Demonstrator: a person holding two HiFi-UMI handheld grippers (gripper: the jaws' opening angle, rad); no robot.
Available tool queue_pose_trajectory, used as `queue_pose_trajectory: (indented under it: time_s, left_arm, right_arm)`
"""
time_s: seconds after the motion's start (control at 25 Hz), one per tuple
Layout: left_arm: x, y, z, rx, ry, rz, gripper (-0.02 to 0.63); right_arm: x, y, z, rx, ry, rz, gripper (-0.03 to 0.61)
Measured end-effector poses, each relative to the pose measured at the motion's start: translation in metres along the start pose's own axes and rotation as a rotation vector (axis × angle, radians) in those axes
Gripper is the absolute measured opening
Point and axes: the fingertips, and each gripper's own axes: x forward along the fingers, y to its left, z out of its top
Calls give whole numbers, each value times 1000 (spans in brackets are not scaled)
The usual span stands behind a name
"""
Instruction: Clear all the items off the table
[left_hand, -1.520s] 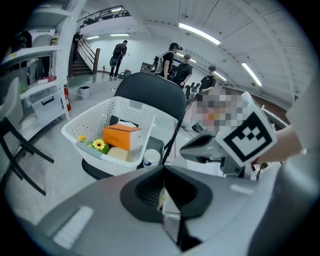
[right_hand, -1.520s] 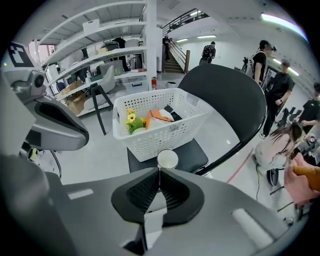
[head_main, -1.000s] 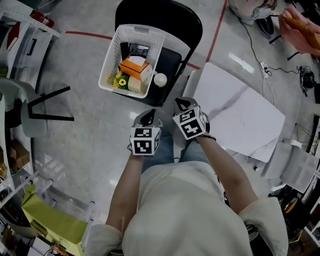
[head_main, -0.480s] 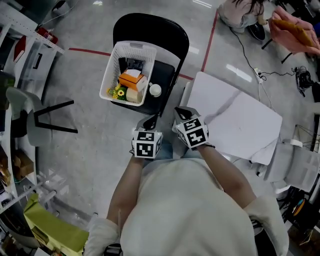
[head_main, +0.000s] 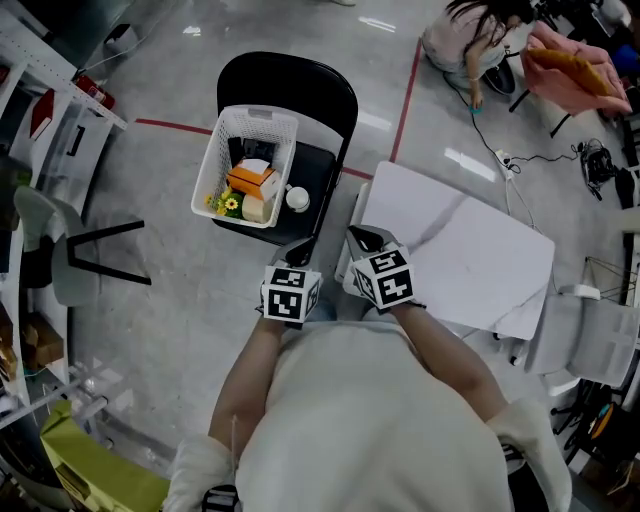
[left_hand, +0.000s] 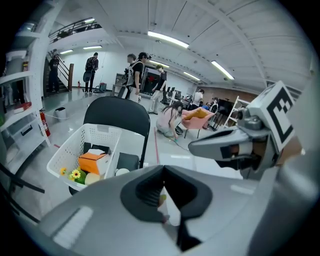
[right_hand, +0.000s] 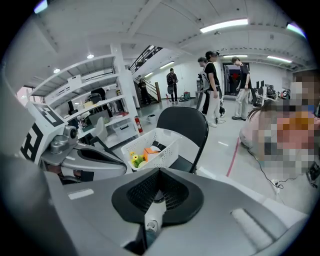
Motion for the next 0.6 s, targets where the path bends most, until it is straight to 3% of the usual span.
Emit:
queue_pose_trajectory:
  time_s: [0.6]
  left_arm:
    - [-11,1,9,-8,-19,34,9]
  right_arm:
    - [-3,7,-3,-5,-14,26,-2]
